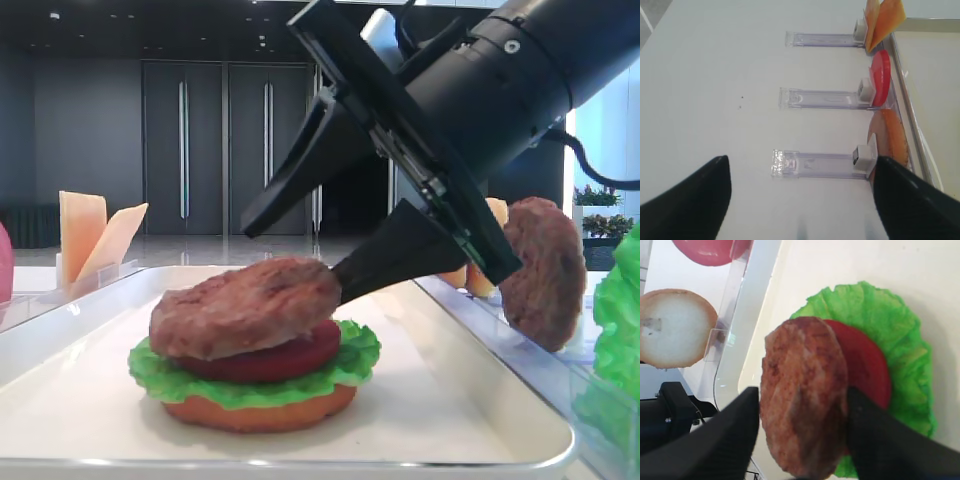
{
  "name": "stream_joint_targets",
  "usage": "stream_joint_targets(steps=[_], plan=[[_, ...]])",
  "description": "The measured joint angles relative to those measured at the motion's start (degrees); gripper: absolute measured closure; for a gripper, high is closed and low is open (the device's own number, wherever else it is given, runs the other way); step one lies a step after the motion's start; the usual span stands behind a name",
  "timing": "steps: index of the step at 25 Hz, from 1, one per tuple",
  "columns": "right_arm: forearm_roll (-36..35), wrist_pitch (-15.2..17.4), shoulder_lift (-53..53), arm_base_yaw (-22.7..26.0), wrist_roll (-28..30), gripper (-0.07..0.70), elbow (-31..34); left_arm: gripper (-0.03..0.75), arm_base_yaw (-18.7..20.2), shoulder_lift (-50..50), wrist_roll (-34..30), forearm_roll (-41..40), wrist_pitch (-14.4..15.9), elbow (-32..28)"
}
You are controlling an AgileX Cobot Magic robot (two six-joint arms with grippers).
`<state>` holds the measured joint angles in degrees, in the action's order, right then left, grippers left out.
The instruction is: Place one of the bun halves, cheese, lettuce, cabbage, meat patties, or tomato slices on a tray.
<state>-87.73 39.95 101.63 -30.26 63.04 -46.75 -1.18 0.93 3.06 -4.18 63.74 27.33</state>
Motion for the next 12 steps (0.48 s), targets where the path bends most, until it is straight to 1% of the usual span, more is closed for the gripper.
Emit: stream_joint_targets(steps=[2, 4, 9, 12], plan=[[0.8, -0.8, -1.2, 0.0, 0.0, 0.155, 0.0, 0.024, 0.0, 0.0, 0.0, 0.0, 0.0, 0.0], [2.0, -1.7, -2.9, 0.0, 0.0, 0.122, 0.0, 0.024, 0.0, 0.0, 0.0, 0.0, 0.0, 0.0], [5.5, -3.8, -9.0, 0.0, 0.0, 0.104, 0.0, 0.024, 0.0, 0.0, 0.0, 0.0, 0.0, 0.0], [10.4, -4.0, -13.0, 0.0, -2.4, 0.104, 0.0, 0.024, 0.0, 0.0, 0.0, 0.0, 0.0, 0.0]])
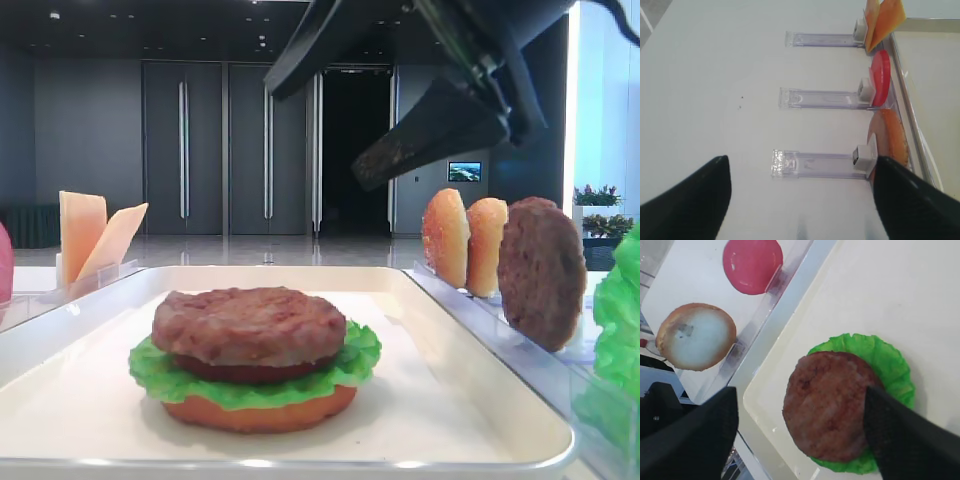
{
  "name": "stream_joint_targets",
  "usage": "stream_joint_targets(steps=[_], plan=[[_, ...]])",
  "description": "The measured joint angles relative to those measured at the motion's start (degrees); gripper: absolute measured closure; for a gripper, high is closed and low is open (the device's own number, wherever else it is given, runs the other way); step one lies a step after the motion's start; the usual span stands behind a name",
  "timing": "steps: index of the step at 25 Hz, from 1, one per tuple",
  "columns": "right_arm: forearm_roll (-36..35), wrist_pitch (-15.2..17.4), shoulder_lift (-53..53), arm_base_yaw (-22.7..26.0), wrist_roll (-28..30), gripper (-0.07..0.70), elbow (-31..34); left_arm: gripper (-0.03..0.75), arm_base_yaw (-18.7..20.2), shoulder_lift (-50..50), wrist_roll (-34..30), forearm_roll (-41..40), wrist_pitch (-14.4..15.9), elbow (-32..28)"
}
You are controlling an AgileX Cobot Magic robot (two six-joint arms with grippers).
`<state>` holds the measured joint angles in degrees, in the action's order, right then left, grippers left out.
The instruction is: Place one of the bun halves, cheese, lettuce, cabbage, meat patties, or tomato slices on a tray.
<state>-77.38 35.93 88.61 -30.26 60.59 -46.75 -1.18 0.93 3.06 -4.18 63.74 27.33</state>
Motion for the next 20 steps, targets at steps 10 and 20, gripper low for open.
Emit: stream_joint_targets(steps=[10, 20], plan=[[31.7, 2.3, -11.8, 5.7, -24.7, 0.104, 0.0, 0.024, 0.0, 0.0, 0.0, 0.0, 0.0, 0.0], [57.8, 11.5, -13.3, 26.1, -43.3, 0.104, 0.0, 0.024, 0.0, 0.0, 0.0, 0.0, 0.0, 0.0]])
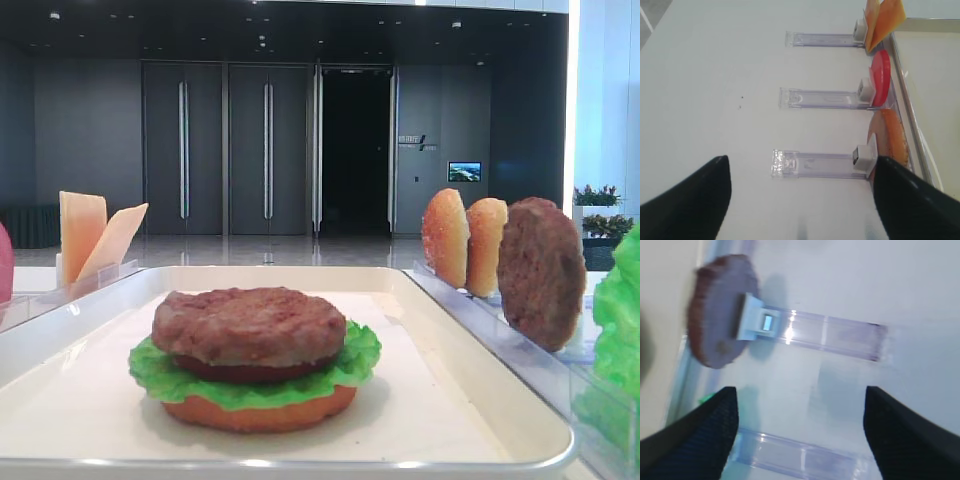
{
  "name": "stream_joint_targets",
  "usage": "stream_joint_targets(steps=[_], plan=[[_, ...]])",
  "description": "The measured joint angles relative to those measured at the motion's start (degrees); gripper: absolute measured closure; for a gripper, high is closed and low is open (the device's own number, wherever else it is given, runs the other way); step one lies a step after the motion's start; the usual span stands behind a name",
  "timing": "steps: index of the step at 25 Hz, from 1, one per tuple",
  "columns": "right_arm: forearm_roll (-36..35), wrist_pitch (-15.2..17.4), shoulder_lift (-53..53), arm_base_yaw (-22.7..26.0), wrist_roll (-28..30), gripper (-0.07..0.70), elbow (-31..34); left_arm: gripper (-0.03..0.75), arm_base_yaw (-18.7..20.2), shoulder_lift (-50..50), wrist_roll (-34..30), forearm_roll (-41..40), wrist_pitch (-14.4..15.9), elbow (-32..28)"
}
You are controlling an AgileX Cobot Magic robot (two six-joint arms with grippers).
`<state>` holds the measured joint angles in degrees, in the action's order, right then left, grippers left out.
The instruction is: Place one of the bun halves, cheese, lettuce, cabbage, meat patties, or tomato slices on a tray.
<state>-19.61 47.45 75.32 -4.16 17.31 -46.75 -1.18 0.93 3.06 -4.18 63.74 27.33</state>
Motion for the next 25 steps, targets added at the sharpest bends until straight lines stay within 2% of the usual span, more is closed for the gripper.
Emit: stream_joint_targets(steps=[4, 9, 13, 17, 22, 25], plan=[[7.9, 2.1, 0.0, 6.1, -6.1, 0.104, 0.0, 0.024, 0.0, 0.0, 0.0, 0.0, 0.0, 0.0], [17.6, 2.7, 0.0, 7.6, -10.5, 0.104, 0.0, 0.024, 0.0, 0.0, 0.0, 0.0, 0.0, 0.0], [18.6, 3.7, 0.0, 7.6, -11.9, 0.104, 0.0, 0.024, 0.0, 0.0, 0.0, 0.0, 0.0, 0.0], [18.7, 7.1, -0.6, 7.5, -12.1, 0.104, 0.0, 0.024, 0.0, 0.0, 0.0, 0.0, 0.0, 0.0], [18.9, 11.0, -7.0, 4.7, -12.5, 0.104, 0.3, 0.024, 0.0, 0.0, 0.0, 0.0, 0.0, 0.0], [18.7, 12.3, -12.1, 2.8, -12.6, 0.104, 3.1, 0.024, 0.0, 0.0, 0.0, 0.0, 0.0, 0.0]])
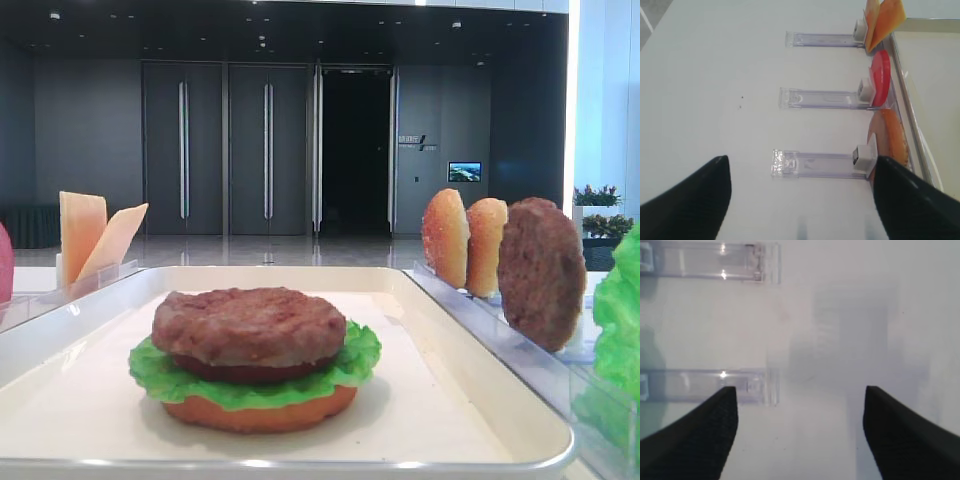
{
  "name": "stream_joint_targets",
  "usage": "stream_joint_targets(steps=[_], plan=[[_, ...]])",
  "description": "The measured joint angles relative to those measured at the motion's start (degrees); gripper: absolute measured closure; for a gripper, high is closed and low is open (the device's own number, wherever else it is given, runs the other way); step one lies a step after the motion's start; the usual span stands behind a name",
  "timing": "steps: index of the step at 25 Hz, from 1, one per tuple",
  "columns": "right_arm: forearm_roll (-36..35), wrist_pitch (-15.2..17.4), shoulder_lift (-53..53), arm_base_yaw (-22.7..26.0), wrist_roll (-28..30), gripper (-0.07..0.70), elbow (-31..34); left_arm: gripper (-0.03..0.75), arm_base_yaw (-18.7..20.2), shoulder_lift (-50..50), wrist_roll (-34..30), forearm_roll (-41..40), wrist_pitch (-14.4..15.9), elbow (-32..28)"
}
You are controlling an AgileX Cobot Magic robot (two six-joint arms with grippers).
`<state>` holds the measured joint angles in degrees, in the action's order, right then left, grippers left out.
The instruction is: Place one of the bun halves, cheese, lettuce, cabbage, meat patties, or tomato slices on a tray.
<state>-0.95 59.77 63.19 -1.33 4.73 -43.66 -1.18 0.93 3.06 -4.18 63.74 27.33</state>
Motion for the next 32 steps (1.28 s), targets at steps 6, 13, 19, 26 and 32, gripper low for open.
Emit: stream_joint_targets(steps=[6, 13, 19, 26, 32], plan=[[-0.4, -1.6, -13.9, -1.0, -2.9, 0.104, 10.0, 0.024, 0.0, 0.0, 0.0, 0.0, 0.0, 0.0], [-0.4, -3.6, -32.8, -1.0, -4.0, 0.106, 14.1, 0.024, 0.0, 0.0, 0.0, 0.0, 0.0, 0.0], [-0.4, -3.3, -45.6, -1.0, -5.6, 0.107, 14.1, 0.024, 0.0, 0.0, 0.0, 0.0, 0.0, 0.0], [-0.4, 0.2, -51.6, -1.0, -7.0, 0.107, 14.0, 0.024, 0.0, 0.0, 0.0, 0.0, 0.0, 0.0], [0.0, 5.3, -51.6, -1.0, -7.1, 0.107, 14.6, 0.024, 0.0, 0.0, 0.0, 0.0, 0.0, 0.0]])
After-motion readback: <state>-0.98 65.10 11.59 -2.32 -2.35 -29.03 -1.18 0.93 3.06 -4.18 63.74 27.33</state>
